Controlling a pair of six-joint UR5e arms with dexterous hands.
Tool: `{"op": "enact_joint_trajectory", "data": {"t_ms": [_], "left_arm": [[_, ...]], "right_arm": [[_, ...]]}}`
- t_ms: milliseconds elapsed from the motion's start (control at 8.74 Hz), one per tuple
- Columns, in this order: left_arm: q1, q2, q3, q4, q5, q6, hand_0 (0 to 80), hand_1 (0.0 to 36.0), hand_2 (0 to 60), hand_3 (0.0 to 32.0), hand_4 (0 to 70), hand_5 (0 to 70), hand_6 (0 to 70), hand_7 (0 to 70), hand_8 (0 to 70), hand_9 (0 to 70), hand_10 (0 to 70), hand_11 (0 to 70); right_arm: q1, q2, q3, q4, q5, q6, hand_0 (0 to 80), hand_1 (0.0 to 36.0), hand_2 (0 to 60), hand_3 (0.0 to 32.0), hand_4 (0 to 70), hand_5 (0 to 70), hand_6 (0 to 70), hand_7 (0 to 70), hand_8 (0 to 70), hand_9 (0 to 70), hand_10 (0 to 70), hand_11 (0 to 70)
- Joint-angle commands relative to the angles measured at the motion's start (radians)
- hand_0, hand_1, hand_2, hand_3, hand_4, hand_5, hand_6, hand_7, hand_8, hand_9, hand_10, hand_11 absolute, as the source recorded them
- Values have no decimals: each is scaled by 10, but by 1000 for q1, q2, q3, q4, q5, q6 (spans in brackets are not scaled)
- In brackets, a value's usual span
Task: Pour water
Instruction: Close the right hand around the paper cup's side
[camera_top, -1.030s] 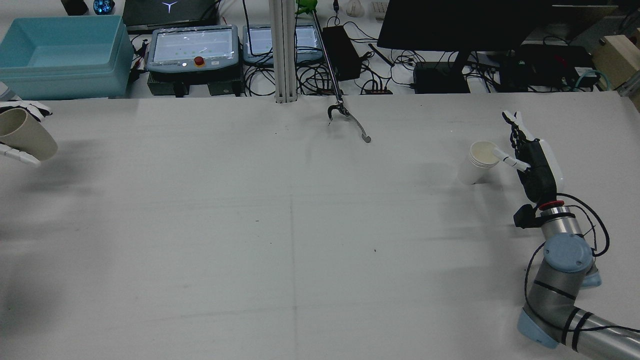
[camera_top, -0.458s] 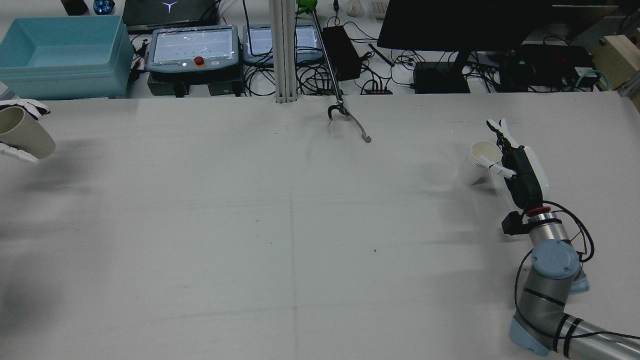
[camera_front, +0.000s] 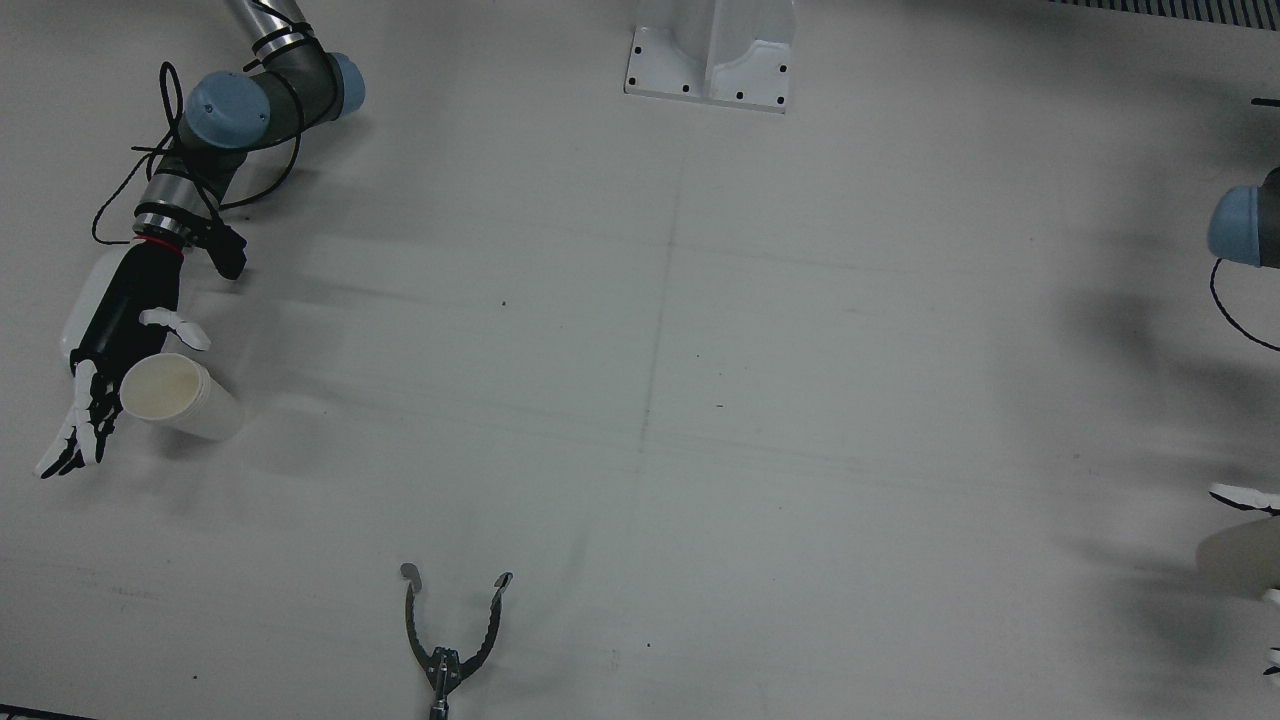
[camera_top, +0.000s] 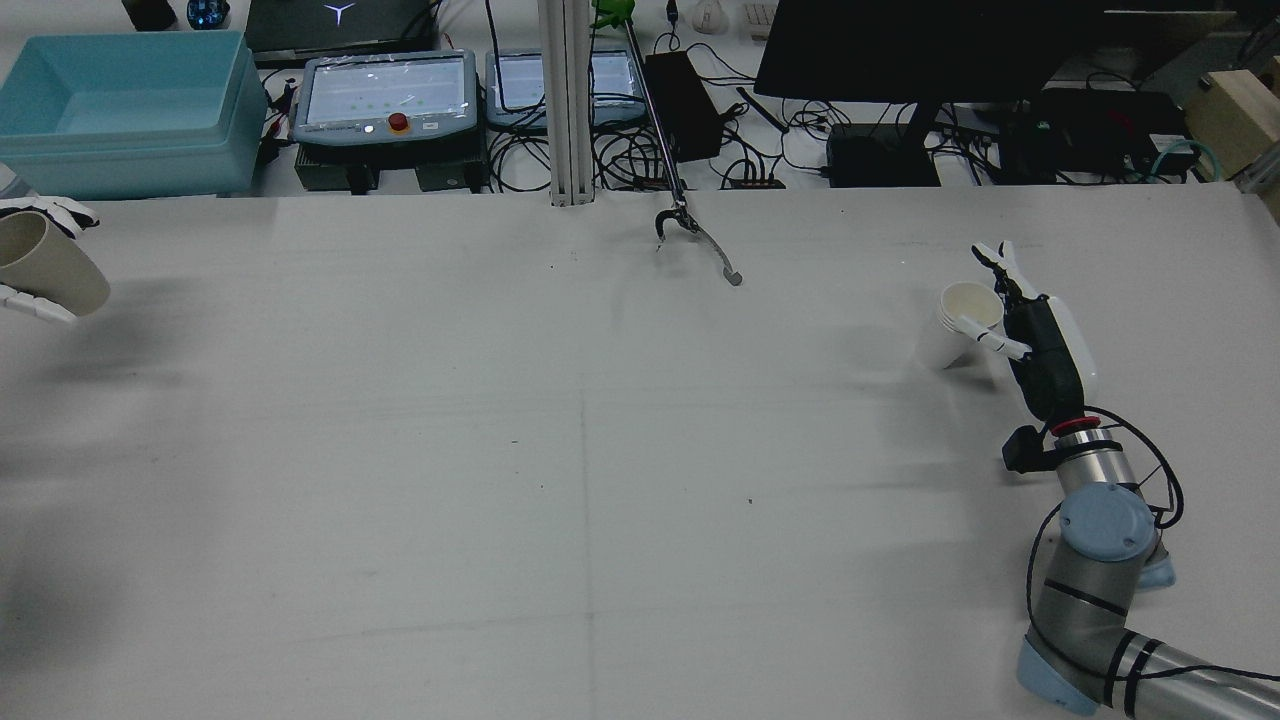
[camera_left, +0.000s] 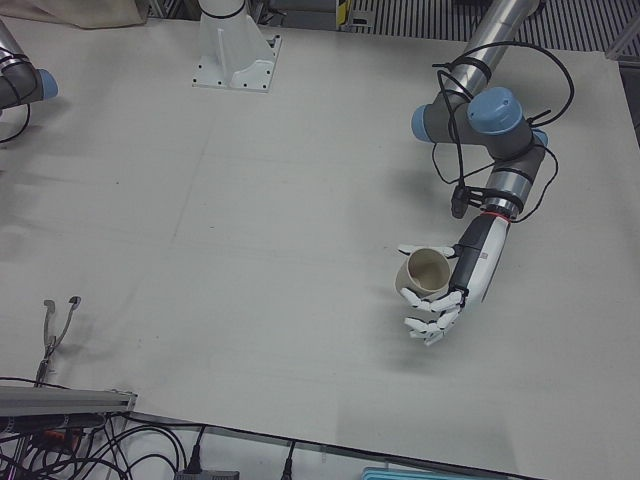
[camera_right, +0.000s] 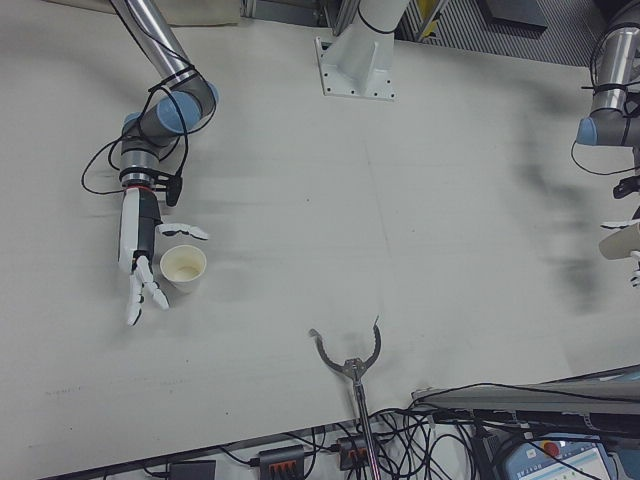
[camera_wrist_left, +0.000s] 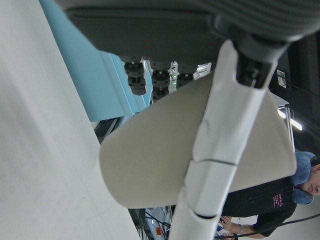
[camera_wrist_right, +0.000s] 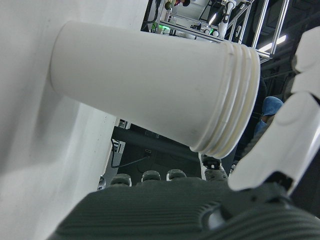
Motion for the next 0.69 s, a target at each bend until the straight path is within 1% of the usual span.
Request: {"op": "enact_joint_trajectory", "data": {"t_ms": [0,229,458,572], "left_arm": [[-1,2,-3,-1,2,-3,800,289,0,0,469,384,176,390,153,252,83,147],[-1,1,0,-1,3,-6,800,290,0,0,462,382,175,388,153,253,84,148],[1,1,2,-1,3,-6,800,290,0,0,462,383,177,390,154,254,85,149],[1,1,3,-1,3,-6,800,289,0,0,462,382,177,388,155,254,85,150]], "right_arm": [[-1,58,-67,3,15,7,377,104,180,42,0,113,0,0,0,0,0,0],[-3,75,-68,-2,15,-2,377,104,184,36,0,114,0,2,0,0,0,0],[-10,76,-68,-2,12,-7,378,103,186,32,0,120,0,5,0,0,0,0],[-18,76,-70,-3,12,-5,379,104,191,22,9,127,0,9,0,0,0,0]]}}
